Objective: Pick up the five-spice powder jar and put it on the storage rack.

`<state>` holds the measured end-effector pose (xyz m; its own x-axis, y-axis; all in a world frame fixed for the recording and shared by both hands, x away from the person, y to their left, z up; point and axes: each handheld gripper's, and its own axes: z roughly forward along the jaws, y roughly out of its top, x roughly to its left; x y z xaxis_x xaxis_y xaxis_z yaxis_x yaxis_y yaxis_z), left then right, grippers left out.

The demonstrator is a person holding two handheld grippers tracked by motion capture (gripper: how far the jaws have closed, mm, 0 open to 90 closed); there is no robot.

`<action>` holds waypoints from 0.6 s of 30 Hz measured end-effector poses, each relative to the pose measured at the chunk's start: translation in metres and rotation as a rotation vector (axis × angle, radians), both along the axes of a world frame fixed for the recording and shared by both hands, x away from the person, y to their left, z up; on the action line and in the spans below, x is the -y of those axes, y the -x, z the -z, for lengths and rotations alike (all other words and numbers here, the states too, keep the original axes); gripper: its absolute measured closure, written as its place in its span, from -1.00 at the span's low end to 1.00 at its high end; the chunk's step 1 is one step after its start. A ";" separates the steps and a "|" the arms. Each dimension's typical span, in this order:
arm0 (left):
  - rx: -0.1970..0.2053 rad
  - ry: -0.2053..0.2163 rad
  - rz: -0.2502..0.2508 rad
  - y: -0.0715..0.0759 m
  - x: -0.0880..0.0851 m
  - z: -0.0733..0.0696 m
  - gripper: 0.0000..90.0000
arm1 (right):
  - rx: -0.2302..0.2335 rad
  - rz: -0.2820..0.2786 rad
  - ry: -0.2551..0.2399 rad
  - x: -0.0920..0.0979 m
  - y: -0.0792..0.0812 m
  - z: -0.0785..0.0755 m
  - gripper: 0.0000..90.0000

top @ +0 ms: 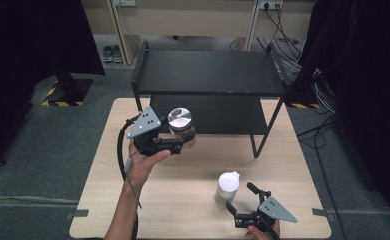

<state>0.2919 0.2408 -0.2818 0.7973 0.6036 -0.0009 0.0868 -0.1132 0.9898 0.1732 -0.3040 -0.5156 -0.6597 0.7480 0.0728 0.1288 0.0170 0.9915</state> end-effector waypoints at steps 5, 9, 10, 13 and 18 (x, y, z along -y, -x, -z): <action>-0.008 -0.016 0.010 -0.009 0.001 -0.015 -0.33 | 0.000 0.000 -0.001 0.000 0.000 0.000 -0.99; -0.015 -0.020 0.019 -0.018 0.003 -0.027 -0.33 | 0.001 0.000 0.000 0.000 0.000 0.000 -0.99; -0.018 -0.018 0.022 -0.020 0.003 -0.030 -0.33 | -0.001 -0.001 0.000 0.000 0.000 0.000 -0.99; -0.022 -0.019 0.029 -0.026 0.004 -0.039 -0.33 | -0.005 0.000 -0.006 0.000 0.000 0.000 -0.99; -0.030 -0.017 0.043 -0.034 0.005 -0.055 -0.33 | -0.004 0.000 -0.003 0.000 0.000 0.000 -0.99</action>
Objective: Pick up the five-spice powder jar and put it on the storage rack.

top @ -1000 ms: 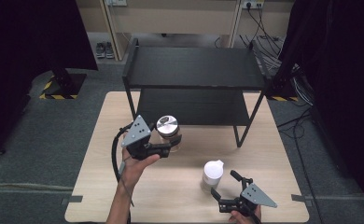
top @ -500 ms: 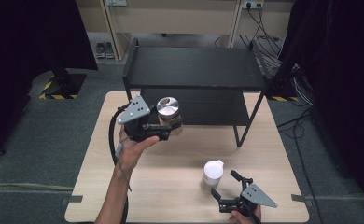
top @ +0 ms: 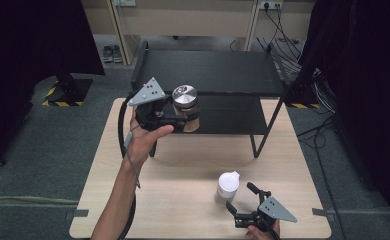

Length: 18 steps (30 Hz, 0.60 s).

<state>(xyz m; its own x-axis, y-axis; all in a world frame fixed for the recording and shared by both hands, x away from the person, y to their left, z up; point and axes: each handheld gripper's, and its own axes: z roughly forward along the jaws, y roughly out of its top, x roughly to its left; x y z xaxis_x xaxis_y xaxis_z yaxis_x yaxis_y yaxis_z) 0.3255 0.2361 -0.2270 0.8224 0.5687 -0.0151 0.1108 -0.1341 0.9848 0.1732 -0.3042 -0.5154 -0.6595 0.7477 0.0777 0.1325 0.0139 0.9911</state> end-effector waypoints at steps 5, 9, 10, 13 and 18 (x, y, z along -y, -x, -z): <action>0.007 -0.018 -0.006 -0.001 0.002 -0.014 -0.33 | 0.001 -0.001 -0.001 0.000 0.000 0.000 -0.99; 0.007 -0.019 -0.011 -0.004 0.002 -0.024 -0.33 | 0.001 -0.001 0.000 0.000 0.000 0.000 -0.99; 0.008 -0.022 -0.016 -0.004 0.003 -0.027 -0.33 | 0.001 -0.001 0.000 0.000 0.000 0.000 -0.99; 0.002 -0.020 -0.018 -0.008 0.002 -0.033 -0.33 | 0.001 -0.001 0.000 0.000 0.000 0.000 -0.99; 0.005 -0.035 -0.028 -0.011 0.005 -0.043 -0.33 | 0.001 -0.001 -0.001 0.000 0.000 0.000 -0.99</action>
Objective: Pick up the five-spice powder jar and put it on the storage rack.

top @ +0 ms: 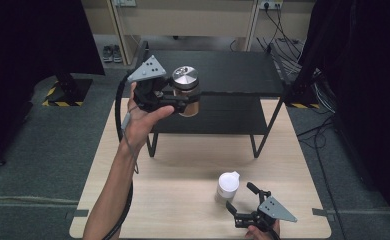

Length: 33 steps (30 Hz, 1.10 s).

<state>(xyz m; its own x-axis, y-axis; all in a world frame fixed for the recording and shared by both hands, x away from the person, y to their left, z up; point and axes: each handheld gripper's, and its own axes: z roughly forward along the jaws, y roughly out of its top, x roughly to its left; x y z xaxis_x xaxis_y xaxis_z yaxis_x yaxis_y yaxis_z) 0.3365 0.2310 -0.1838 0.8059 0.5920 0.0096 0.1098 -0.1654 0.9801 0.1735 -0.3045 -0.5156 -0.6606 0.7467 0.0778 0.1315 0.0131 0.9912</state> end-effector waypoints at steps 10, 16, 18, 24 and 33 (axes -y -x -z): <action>-0.003 0.016 -0.044 -0.009 0.003 -0.016 -0.33 | 0.000 0.000 -0.001 0.000 0.000 0.000 -0.99; -0.012 0.013 -0.092 -0.017 0.007 -0.022 -0.33 | -0.001 -0.001 0.000 0.000 0.000 0.000 -0.99; -0.010 0.014 -0.109 -0.019 0.008 -0.021 -0.33 | -0.001 -0.001 0.000 0.000 0.000 0.000 -0.99; -0.024 0.011 -0.157 -0.031 0.014 -0.022 -0.33 | 0.000 -0.001 0.002 0.000 0.000 0.000 -0.99; -0.018 0.023 -0.217 -0.040 0.016 -0.023 -0.33 | -0.001 -0.003 0.002 0.000 0.000 0.000 -0.99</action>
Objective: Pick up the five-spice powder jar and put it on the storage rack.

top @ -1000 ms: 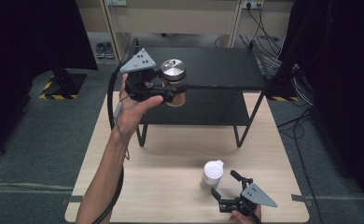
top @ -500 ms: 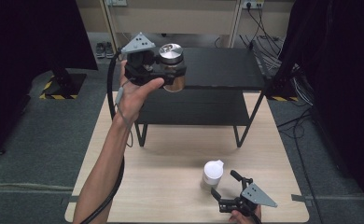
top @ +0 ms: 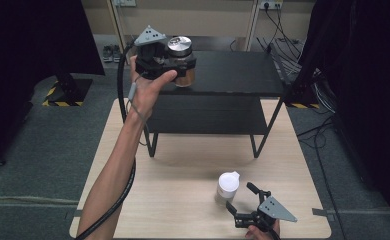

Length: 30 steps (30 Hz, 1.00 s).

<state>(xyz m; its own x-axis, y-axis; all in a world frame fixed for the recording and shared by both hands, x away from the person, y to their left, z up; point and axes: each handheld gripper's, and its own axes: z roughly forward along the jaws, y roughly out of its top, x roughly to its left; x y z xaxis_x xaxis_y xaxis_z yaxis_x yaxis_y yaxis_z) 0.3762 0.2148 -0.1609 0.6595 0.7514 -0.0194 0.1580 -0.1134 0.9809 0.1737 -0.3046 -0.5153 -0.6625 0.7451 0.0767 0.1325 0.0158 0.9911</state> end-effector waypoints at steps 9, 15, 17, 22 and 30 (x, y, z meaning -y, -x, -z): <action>-0.016 0.004 -0.037 -0.006 0.005 0.000 -0.33 | -0.001 0.000 0.001 0.000 0.000 0.000 -0.99; -0.026 -0.009 -0.055 -0.010 0.010 0.002 -0.33 | -0.001 -0.001 0.000 0.000 0.000 0.000 -0.99; -0.029 -0.012 -0.060 -0.011 0.011 0.003 -0.33 | -0.002 -0.002 0.000 0.000 0.000 0.000 -0.99; -0.032 -0.014 -0.063 -0.015 0.012 0.006 -0.33 | -0.001 -0.002 0.000 0.000 0.000 0.000 -0.99; -0.028 -0.006 -0.076 -0.016 0.013 0.012 -0.33 | -0.002 -0.001 0.001 0.000 0.000 0.000 -0.99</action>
